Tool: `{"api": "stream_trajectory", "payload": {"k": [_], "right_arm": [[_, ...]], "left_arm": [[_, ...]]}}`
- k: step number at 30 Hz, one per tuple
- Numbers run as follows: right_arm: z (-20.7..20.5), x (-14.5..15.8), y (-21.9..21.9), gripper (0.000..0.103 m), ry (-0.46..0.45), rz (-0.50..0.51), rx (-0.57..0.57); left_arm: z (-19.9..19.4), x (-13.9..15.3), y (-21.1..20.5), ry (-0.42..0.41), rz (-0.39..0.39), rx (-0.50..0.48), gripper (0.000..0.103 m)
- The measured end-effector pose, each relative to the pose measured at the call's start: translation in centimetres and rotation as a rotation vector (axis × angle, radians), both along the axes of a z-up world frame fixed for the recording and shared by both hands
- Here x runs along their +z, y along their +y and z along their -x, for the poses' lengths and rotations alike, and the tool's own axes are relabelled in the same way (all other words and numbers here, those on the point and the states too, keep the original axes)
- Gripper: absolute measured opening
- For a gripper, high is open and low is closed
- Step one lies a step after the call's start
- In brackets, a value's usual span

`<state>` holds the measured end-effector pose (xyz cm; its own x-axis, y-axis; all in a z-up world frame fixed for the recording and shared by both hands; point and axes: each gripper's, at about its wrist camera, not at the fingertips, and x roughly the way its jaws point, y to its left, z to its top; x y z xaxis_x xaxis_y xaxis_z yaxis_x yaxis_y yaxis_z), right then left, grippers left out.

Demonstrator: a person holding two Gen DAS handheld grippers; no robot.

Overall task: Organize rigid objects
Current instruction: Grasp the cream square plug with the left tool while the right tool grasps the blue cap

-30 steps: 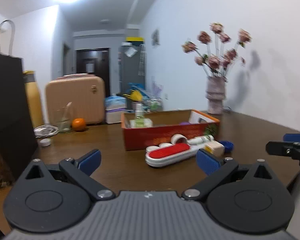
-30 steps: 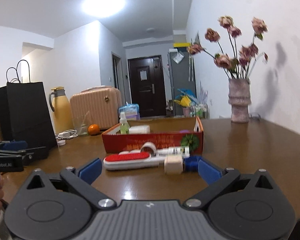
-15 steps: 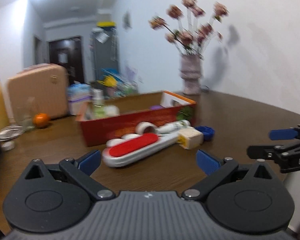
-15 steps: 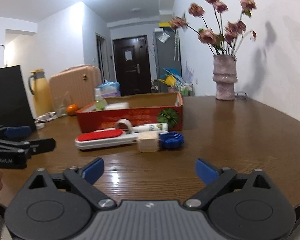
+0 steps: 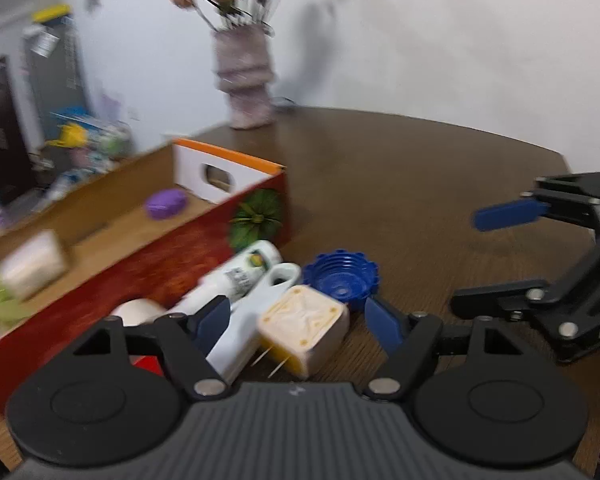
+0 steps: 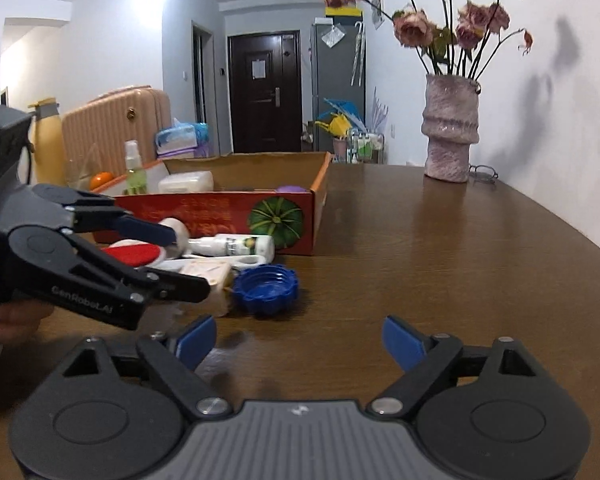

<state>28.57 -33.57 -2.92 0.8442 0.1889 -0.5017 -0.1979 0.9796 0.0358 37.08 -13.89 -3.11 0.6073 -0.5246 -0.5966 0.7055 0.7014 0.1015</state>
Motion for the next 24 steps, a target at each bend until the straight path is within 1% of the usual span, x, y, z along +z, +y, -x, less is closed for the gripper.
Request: {"api": "stream_trajectory", "payload": {"k": [1,2,3,4,6,8,11,13,14,15,17,18,19,20,22,24], "right_arm": [[-0.5,-0.1,-0.1,0.086,0.004,0.001,0.006],[-1.0,-0.2,-0.2,0.086,0.007,0.005,0.012],[-1.6,-0.3,-0.2,0.086,0.011,0.009,0.020],[-2.0,-0.3,-0.3,0.086,0.014,0.011,0.025],[-2.8,-0.4,-0.3,0.086,0.014,0.012,0.040],[-3.5,-0.4,-0.1,0.086,0.017,0.009,0.063],[-4.6,-0.4,0.4,0.086,0.021,0.006,0.098],[-5.5,-0.6,1.0,0.086,0.027,0.012,0.123],[-5.8,-0.7,1.3,0.086,0.032,0.016,0.130],[-6.3,-0.7,1.4,0.081,0.033,0.012,0.134],[-6.8,-0.7,1.4,0.080,0.043,0.000,0.127],[-6.9,-0.7,1.4,0.080,0.044,0.001,0.126],[-6.9,-0.8,1.5,0.080,0.048,0.001,0.130],[-7.0,-0.9,1.6,0.080,0.056,0.001,0.137],[-7.5,-1.3,2.1,0.074,0.079,0.008,0.147],[-7.8,-1.5,2.7,0.064,0.090,0.030,0.153]], "left_arm": [[-0.5,-0.2,-0.3,0.013,-0.001,-0.016,0.077],[-1.0,-0.5,-0.7,0.024,-0.007,-0.026,0.073],[-1.2,-0.7,-0.8,0.034,-0.013,-0.036,0.067],[-1.2,-0.8,-1.1,0.038,-0.023,-0.034,0.054],[-0.8,-0.8,-0.8,0.027,-0.032,-0.024,0.052],[-0.2,-0.7,-0.3,0.037,-0.031,-0.020,0.043],[0.0,-0.8,0.2,0.078,-0.037,0.004,0.042],[0.0,-1.2,0.1,0.082,-0.050,0.014,0.042],[-0.1,-1.5,-0.1,0.083,-0.047,0.021,0.039],[-0.2,-1.6,0.0,0.077,-0.040,0.040,0.039],[-0.2,-1.6,0.5,0.084,-0.006,0.065,0.039],[0.1,-1.5,0.7,0.081,-0.003,0.083,0.039],[0.8,-1.3,0.9,0.064,-0.002,0.104,0.039],[1.8,-0.9,1.2,0.031,-0.003,0.126,0.039],[3.4,-0.1,2.2,-0.004,0.008,0.170,0.039],[4.9,0.9,3.5,-0.023,0.041,0.211,0.039]]}}
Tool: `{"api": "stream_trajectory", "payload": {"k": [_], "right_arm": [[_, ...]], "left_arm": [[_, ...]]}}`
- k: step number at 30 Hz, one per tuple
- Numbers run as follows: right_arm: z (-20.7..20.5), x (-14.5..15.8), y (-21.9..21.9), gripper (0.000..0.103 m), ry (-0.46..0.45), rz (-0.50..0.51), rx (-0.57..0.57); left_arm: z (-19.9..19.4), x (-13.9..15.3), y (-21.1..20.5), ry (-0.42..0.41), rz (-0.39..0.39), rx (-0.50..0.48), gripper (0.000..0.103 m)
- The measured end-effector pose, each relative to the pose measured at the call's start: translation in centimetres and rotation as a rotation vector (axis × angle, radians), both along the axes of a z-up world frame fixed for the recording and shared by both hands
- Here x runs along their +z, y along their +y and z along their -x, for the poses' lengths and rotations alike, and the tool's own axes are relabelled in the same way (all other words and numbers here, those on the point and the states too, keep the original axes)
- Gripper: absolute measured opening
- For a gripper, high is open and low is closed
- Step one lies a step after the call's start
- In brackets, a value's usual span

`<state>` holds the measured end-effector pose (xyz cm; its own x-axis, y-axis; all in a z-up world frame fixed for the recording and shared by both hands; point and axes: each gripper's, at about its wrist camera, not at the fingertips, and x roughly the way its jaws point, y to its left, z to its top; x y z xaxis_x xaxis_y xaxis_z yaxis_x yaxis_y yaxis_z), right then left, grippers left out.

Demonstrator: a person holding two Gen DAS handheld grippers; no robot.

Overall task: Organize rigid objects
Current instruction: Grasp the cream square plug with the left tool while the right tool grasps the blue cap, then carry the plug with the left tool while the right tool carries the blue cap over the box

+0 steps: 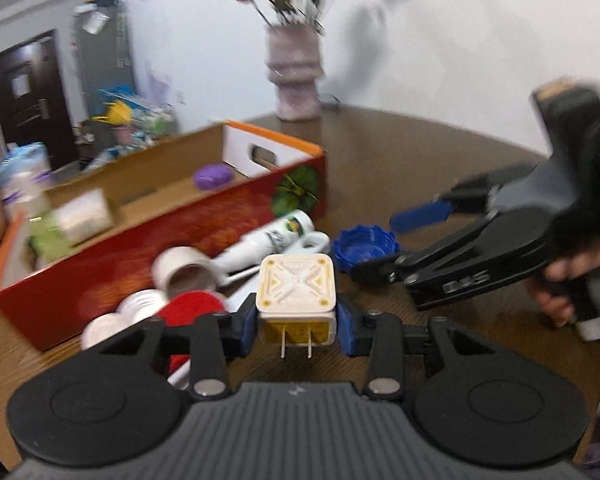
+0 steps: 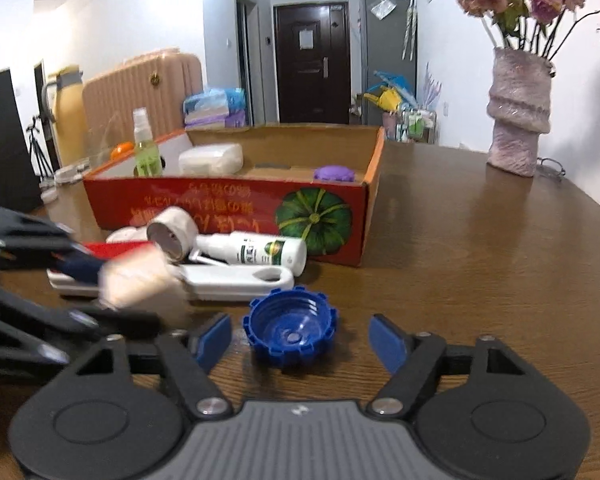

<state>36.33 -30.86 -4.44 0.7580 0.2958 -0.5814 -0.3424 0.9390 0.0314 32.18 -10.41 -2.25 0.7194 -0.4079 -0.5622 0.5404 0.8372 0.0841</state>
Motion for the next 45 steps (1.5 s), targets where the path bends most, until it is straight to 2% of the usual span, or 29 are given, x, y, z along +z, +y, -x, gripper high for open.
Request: {"api": "stream_trajectory", "payload": {"k": [3,9,12,16,21,25,29,34,38,41,45], "right_arm": [[-0.3,-0.3,0.7,0.054,0.007,0.010,0.022],[1.4,0.5,1.4,0.053,-0.032,0.005,0.003],[4.1,1.6,2.1,0.053,-0.078,-0.009,-0.012],[9.1,3.1,3.3,0.053,-0.166,-0.033,-0.045],[15.2,4.7,4.9,0.053,-0.267,-0.063,-0.045],[19.1,5.4,6.6,0.053,-0.332,-0.062,-0.045],[21.4,5.6,7.7,0.053,-0.381,-0.034,-0.036],[21.6,5.9,7.3,0.053,-0.385,-0.059,-0.051],[19.5,6.0,6.6,0.053,-0.357,-0.097,-0.051],[16.8,6.7,5.9,0.053,-0.350,-0.113,-0.051],[10.6,8.8,5.0,0.053,-0.344,-0.143,-0.018]], "left_arm": [[2.0,1.1,2.0,-0.020,0.040,0.069,0.039],[5.9,2.7,6.2,-0.035,0.081,0.229,0.039],[8.2,3.4,7.7,-0.108,0.042,0.320,0.039],[11.0,4.1,9.9,-0.136,0.096,0.394,0.039],[14.4,4.3,10.7,-0.225,0.061,0.532,0.039],[16.5,4.4,11.4,-0.233,0.105,0.577,0.039],[18.1,5.0,11.5,-0.254,0.135,0.561,0.039],[17.2,5.1,11.3,-0.252,0.139,0.550,0.039],[14.5,5.6,10.9,-0.221,0.166,0.511,0.039],[10.6,6.4,10.1,-0.187,0.173,0.476,0.039],[3.6,8.5,8.9,-0.149,0.195,0.432,0.039]]}}
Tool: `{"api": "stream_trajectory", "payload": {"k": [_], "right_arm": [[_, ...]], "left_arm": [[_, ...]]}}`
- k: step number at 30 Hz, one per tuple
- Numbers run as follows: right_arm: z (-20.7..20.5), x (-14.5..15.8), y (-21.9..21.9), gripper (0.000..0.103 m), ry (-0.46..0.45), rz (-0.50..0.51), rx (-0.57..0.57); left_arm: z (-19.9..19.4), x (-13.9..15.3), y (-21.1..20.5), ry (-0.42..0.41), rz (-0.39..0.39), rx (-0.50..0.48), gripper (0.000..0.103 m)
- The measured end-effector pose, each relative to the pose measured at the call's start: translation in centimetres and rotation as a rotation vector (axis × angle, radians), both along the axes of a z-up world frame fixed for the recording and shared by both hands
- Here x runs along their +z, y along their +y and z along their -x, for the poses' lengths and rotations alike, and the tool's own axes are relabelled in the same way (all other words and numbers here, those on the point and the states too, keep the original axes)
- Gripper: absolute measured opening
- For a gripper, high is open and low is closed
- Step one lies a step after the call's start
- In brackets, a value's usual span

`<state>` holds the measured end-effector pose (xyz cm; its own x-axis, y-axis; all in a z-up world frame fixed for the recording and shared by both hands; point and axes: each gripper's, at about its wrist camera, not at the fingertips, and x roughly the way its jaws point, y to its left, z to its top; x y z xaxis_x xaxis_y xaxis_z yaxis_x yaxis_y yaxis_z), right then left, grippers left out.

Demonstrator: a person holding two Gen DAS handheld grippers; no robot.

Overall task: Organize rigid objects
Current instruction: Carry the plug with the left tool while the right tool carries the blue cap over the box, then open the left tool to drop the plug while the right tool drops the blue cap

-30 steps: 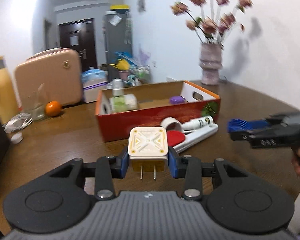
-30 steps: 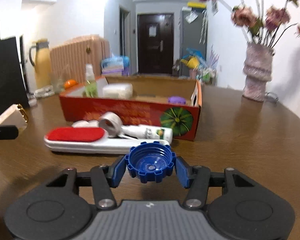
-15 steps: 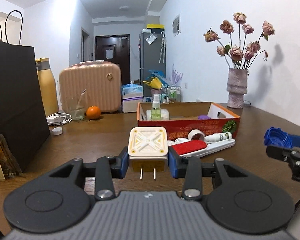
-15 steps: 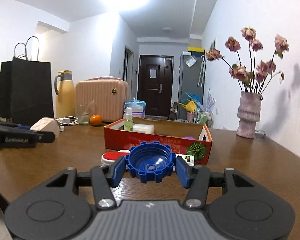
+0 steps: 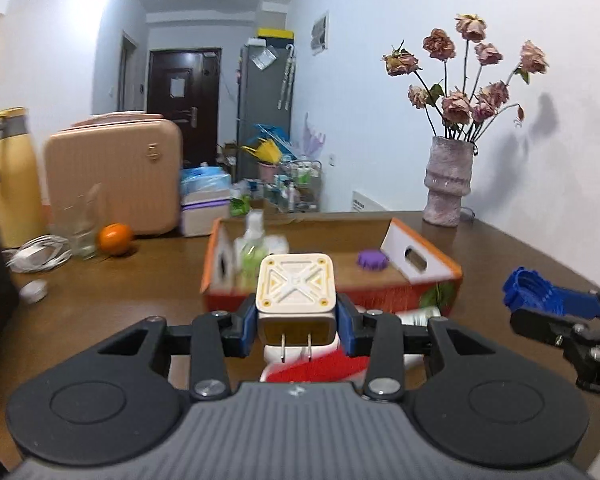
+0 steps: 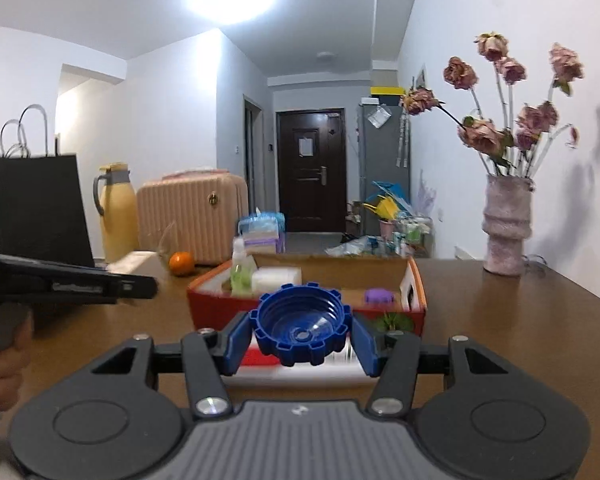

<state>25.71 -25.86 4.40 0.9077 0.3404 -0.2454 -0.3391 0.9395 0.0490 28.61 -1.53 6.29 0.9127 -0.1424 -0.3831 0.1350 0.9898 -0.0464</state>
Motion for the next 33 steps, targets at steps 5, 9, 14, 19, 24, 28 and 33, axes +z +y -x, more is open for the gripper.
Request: {"api": "stream_trajectory", "payload": {"k": [5,9,14,19,24,28,33], "right_arm": [[-10.8,2.2,-0.3,0.053,0.051,0.009,0.021],[-22.3,2.1,-1.1,0.053,0.215,-0.116,0.024],[-33.4,-1.0,-1.3,0.053,0.448,-0.217,-0.019],[-39.2,-4.0,0.5,0.053,0.562,-0.165,-0.082],[-40.6,-4.3,1.4,0.078,0.579,-0.154,-0.121],[-39.1,-2.6,1.4,0.078,0.545,-0.123,-0.127],[-35.8,0.6,0.0,0.084,0.513,-0.053,-0.150]], "left_arm": [[-11.4,1.5,-2.2,0.067,-0.003,0.003,0.039],[-20.4,0.0,-4.2,0.205,-0.006,0.015,0.039],[-29.2,-3.4,-5.0,0.388,0.005,0.041,0.039],[-33.4,-6.0,-6.1,0.440,-0.065,0.061,0.040],[-32.9,-4.7,-7.0,0.350,-0.143,0.075,0.065],[-31.5,-3.1,-6.3,0.348,-0.126,0.067,0.068],[-27.1,0.4,-4.8,0.302,-0.109,0.060,0.083]]}}
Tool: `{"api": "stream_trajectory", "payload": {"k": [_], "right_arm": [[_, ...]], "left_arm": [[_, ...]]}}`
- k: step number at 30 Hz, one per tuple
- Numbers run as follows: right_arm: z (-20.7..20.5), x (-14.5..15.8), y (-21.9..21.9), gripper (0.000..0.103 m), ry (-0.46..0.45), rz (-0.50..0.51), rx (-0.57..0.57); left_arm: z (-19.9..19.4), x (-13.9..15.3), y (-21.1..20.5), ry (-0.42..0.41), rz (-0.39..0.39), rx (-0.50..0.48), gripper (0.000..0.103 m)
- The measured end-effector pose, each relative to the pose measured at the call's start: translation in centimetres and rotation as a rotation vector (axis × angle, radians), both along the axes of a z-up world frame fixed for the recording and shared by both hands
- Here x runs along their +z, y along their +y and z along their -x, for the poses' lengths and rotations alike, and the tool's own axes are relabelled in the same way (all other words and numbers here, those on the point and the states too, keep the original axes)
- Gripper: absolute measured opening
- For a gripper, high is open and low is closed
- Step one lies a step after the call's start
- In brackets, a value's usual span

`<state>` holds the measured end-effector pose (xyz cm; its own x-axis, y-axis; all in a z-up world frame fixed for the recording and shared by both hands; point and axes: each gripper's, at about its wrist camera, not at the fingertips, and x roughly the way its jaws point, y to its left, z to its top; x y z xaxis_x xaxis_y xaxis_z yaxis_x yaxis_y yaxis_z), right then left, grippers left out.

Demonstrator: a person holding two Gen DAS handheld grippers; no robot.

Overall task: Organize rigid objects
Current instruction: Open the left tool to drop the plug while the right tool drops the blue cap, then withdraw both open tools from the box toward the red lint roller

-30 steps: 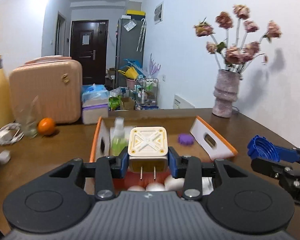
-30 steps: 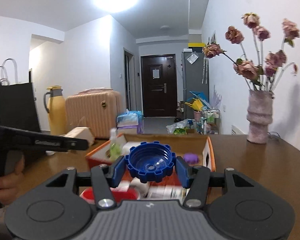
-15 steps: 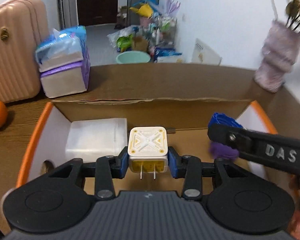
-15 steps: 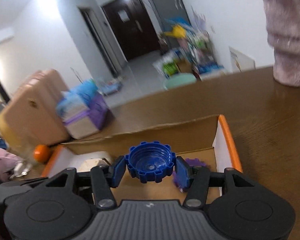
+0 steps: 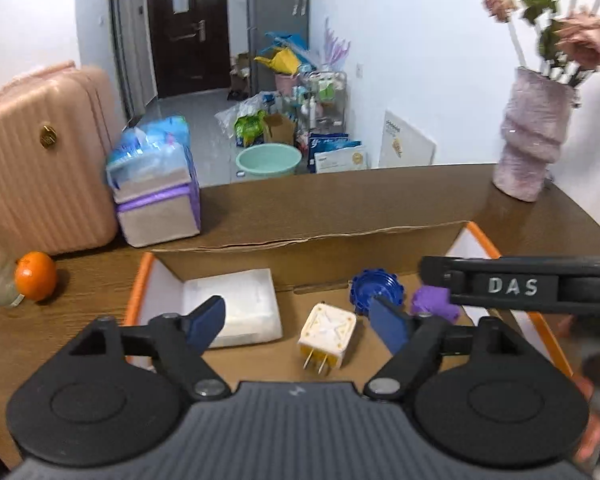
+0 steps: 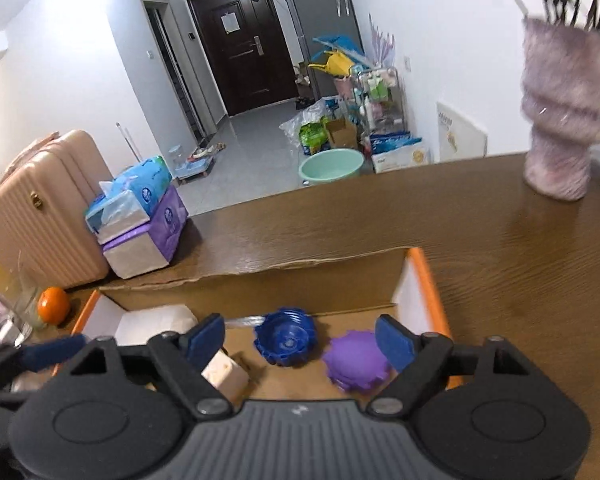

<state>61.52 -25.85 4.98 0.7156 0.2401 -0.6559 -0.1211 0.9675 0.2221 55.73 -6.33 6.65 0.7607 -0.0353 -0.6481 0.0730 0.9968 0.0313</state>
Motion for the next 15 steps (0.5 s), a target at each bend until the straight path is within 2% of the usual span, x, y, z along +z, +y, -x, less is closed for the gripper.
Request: {"api": "stream_trajectory", "payload": {"k": [3,4,5,8,11,13,15], "right_arm": [[2.3,1.6,-0.5,0.084,0.019,0.046,0.010],[3.0,2.2,-0.7,0.084,0.024,0.056,0.013],[3.9,2.8,-0.8,0.085,0.025,0.063,0.016],[6.6,4.8,-0.4,0.087,0.025,0.113,0.041],[10.1,6.9,-0.6,0.088,-0.016,0.144,0.058],[12.6,7.9,-0.6,0.089,-0.075,0.122,0.068],[15.3,8.5,-0.5,0.097,-0.150,0.093,0.089]], "left_arm": [[2.6,2.2,0.5,-0.013,-0.014,-0.022,0.094],[3.7,2.9,0.7,-0.025,-0.013,-0.034,0.101],[5.1,3.7,1.0,-0.045,-0.016,-0.056,0.103],[8.1,5.3,1.7,-0.068,-0.051,-0.062,0.103],[10.8,6.8,3.1,-0.084,-0.032,-0.039,0.103],[12.7,7.4,4.2,-0.125,-0.002,-0.021,0.103],[14.8,7.6,5.1,-0.183,0.009,-0.018,0.103]]}}
